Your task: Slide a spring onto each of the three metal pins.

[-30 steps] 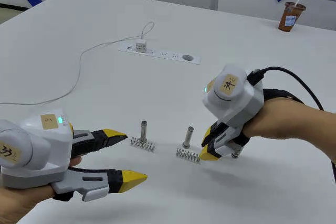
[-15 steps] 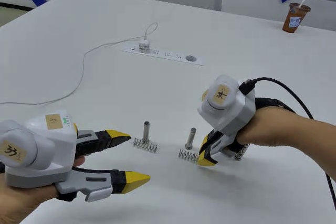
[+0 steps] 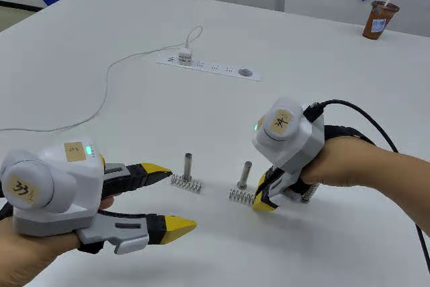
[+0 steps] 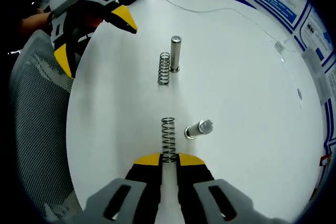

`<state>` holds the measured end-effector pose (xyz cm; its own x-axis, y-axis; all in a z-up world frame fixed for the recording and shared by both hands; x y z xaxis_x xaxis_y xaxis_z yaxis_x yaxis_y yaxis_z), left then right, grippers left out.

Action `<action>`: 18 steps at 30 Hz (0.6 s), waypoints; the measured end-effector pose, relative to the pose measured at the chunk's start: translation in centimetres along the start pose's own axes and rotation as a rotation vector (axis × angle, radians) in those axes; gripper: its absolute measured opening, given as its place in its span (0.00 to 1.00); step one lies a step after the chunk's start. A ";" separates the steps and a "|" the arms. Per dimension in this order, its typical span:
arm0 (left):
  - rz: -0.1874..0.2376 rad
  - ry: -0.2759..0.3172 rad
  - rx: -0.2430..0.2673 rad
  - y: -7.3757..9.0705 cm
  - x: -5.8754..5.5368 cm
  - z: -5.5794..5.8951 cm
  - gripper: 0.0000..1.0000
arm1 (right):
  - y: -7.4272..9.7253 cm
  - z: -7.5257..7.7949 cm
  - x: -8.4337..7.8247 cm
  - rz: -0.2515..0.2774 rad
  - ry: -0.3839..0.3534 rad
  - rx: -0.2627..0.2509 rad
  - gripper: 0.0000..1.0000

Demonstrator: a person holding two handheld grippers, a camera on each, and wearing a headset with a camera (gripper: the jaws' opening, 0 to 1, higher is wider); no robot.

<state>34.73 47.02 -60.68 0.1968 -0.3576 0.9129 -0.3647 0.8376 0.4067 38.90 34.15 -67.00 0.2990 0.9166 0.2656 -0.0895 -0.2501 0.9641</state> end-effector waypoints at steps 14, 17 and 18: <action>-0.013 -0.028 -0.046 -1.3 0.4 0.8 0.53 | 3.3 -1.9 0.8 0.028 0.065 -0.004 0.11; -0.013 -0.037 -0.063 -1.7 0.7 1.0 0.52 | 4.2 -2.5 1.2 0.038 0.079 0.008 0.11; -0.012 -0.040 -0.068 -1.8 0.8 1.1 0.52 | 4.4 -2.7 1.3 0.042 0.083 0.013 0.11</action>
Point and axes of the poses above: the centre of the closed fingertips' face, and the gripper's own axes: y roughly backward along the fingers, z roughly to its right, x roughly out of its top, the point moved 2 cm from there along y, roughly backward along the fingers, and after that the axes turned 5 degrees about -z, right-handed, at the moved point
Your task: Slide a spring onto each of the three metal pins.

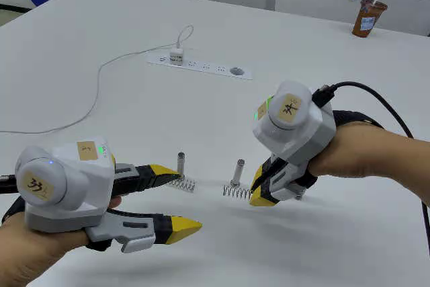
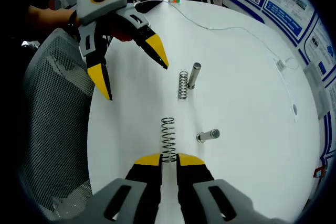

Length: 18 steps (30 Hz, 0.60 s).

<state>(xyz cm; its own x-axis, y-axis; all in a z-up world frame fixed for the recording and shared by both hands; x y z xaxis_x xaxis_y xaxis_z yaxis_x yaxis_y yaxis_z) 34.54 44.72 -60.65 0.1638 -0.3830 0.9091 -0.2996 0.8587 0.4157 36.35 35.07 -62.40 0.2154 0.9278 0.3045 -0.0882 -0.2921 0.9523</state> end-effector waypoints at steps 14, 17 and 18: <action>-0.006 -0.065 -0.092 -1.6 0.9 1.3 0.42 | 1.5 -2.0 1.1 0.008 0.077 0.028 0.11; -0.002 -0.073 -0.106 -1.8 1.2 1.6 0.40 | 1.6 -2.3 1.4 0.010 0.094 0.030 0.11; -0.002 -0.075 -0.109 -1.9 1.2 1.7 0.39 | 1.7 -2.4 1.5 0.010 0.099 0.032 0.11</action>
Point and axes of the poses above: the centre of the closed fingertips' face, and the gripper's own axes: y roughly backward along the fingers, z roughly to its right, x roughly out of its top, the point moved 2 cm from there along y, roughly backward along the fingers, and after that the axes turned 5 degrees about -z, right-handed, at the moved point
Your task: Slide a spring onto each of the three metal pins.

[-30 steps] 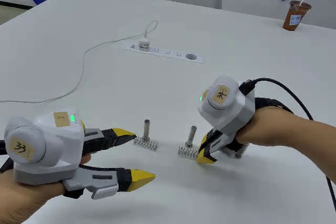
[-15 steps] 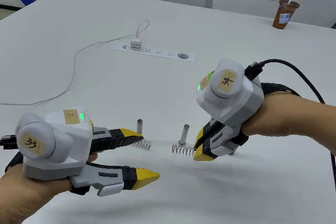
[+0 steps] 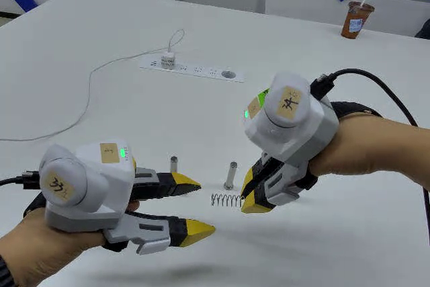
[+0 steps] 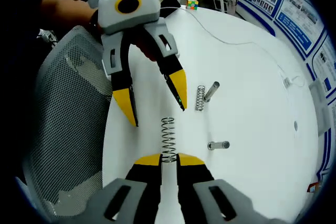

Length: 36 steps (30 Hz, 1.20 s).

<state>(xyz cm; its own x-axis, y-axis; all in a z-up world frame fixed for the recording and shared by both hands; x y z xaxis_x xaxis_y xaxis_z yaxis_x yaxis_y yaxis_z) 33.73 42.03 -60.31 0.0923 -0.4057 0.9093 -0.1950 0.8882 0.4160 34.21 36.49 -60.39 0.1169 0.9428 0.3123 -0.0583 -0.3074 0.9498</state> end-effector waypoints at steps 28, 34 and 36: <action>0.010 -0.086 -0.036 -0.7 0.8 0.9 0.13 | 0.5 -1.3 1.0 -0.002 0.093 0.015 0.11; 0.002 -0.091 -0.037 -0.7 0.5 1.0 0.12 | 1.4 -1.3 1.7 0.020 0.095 0.005 0.11; 0.003 -0.090 -0.037 -0.7 0.5 0.9 0.12 | 1.6 -1.4 2.0 0.028 0.099 0.000 0.11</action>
Point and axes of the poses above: the centre of the closed fingertips' face, and the gripper's own axes: y roughly backward along the fingers, z roughly to its right, x roughly out of its top, the point moved 2 cm from there along y, roughly backward along the fingers, and after that the axes turned 5 degrees about -z, right-handed, at the moved point
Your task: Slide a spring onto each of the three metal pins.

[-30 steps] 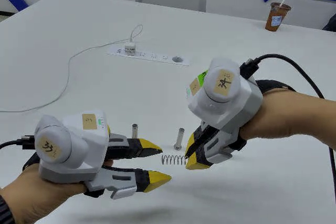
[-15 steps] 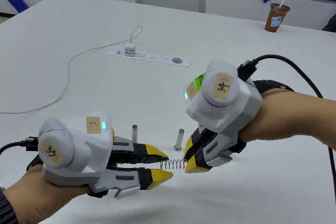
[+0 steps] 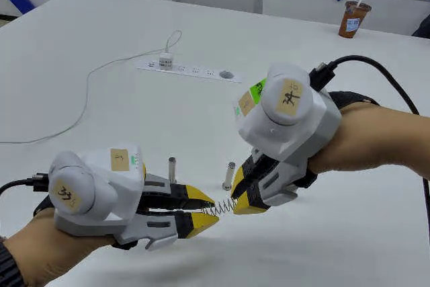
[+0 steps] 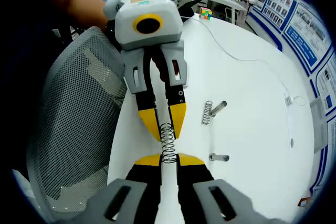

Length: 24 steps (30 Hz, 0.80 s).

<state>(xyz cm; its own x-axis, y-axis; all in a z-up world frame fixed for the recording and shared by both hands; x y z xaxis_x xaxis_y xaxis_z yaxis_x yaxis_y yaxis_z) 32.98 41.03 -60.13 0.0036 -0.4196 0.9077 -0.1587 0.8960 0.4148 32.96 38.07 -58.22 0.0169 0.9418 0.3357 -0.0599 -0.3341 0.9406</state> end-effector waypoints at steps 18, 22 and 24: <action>0.005 -0.007 -0.001 0.1 0.0 0.0 0.11 | 1.3 -0.4 3.0 0.030 0.043 -0.029 0.11; 0.010 -0.010 0.003 0.1 0.0 0.0 0.11 | 1.3 -0.3 3.1 0.040 0.027 -0.029 0.12; 0.017 -0.005 0.002 0.2 0.1 0.0 0.11 | 1.3 -0.3 3.1 0.040 0.024 -0.028 0.13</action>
<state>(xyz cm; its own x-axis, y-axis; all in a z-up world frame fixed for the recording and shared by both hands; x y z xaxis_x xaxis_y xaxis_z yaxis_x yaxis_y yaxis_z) 32.96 41.15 -59.97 -0.0044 -0.4049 0.9143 -0.1606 0.9028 0.3990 32.67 40.54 -55.97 -0.0101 0.9283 0.3716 -0.0876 -0.3711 0.9245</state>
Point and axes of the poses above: the centre of the closed fingertips' face, and the gripper's own axes: y roughly backward along the fingers, z roughly to its right, x roughly out of its top, the point moved 2 cm from there along y, roughly backward along the fingers, and after that the axes turned 5 degrees about -z, right-handed, at the moved point
